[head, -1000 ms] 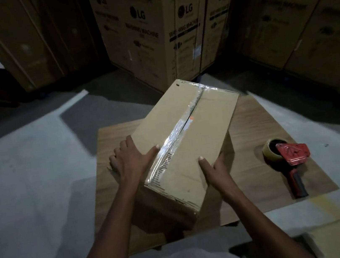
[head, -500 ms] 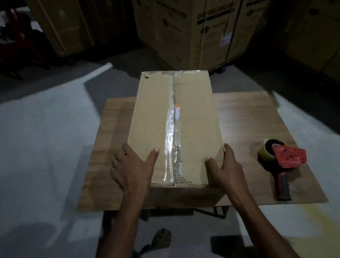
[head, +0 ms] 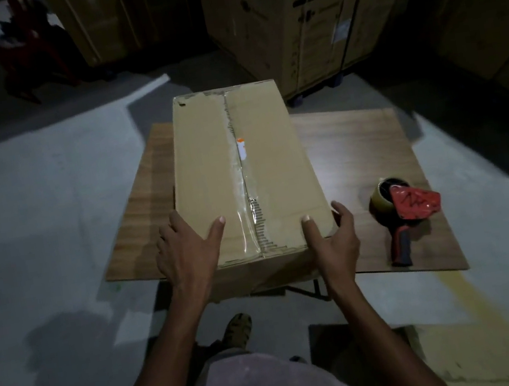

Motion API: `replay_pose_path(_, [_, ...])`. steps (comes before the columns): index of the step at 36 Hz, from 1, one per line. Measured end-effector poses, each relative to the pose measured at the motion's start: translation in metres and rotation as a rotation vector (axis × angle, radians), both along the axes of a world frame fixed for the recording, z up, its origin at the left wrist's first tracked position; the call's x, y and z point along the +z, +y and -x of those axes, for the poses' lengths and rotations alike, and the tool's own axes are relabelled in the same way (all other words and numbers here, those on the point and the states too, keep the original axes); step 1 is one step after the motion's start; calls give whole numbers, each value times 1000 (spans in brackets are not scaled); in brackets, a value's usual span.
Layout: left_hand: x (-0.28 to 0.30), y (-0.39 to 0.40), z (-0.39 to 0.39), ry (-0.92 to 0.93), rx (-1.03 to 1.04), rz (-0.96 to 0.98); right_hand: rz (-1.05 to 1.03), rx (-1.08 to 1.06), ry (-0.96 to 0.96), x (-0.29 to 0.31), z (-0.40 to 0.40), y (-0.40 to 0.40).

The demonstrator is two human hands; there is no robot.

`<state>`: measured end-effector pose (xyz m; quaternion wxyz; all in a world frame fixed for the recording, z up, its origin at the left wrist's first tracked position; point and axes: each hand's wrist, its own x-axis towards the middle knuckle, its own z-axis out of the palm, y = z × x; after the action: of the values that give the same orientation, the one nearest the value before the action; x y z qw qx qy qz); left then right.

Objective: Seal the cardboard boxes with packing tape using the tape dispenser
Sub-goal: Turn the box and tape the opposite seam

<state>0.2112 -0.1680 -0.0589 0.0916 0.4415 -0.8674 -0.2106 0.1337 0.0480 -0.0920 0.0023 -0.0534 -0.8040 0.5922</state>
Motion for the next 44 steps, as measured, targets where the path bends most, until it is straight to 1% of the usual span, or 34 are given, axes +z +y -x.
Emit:
replay_pose_path(2, [2, 0, 2, 24, -24, 33, 31, -9, 48, -4, 2, 0])
replay_pose_path(4, [4, -3, 6, 58, -115, 85, 55, -30, 71, -7, 6, -1])
replay_pose_path(8, [7, -17, 18, 118, -411, 115, 68, -74, 76, -9, 18, 1])
replay_pose_path(13, [11, -38, 42, 67, -785, 192, 39, -191, 14, -3, 38, -2])
replay_pose_path(15, [13, -39, 54, 55, -887, 194, 58, -265, -60, 2, 45, -5])
replay_pose_path(17, [14, -35, 68, 24, -987, 194, 113, -352, -181, 3, 55, -9])
replay_pose_path(19, [8, -32, 81, -8, -1065, 242, 268, -416, -398, 10, 62, -12])
replay_pose_path(21, [2, -33, 91, -11, -1107, 216, 411, -383, -622, 19, 60, -19])
replay_pose_path(23, [-2, -37, 96, 23, -1102, 137, 433, -327, -698, 20, 52, -28])
replay_pose_path(25, [-5, -39, 99, 58, -1099, 108, 415, -308, -696, 18, 41, -43])
replay_pose_path(28, [-7, -42, 100, 66, -1138, 145, 428, -333, -651, 12, 28, -68])
replay_pose_path(32, [-4, -49, 108, 92, -1187, 201, 450, -383, -453, 4, 21, -76])
replay_pose_path(35, [1, -47, 114, 141, -1177, 220, 484, -349, -330, 8, 22, -75])
replay_pose_path(38, [3, -38, 118, 167, -1171, 317, 494, -307, -243, 15, 27, -71])
replay_pose_path(41, [6, -32, 121, 129, -1194, 412, 466, -273, -228, 16, 37, -59])
replay_pose_path(44, [10, -27, 123, 115, -1198, 437, 459, -195, -292, 18, 51, -46])
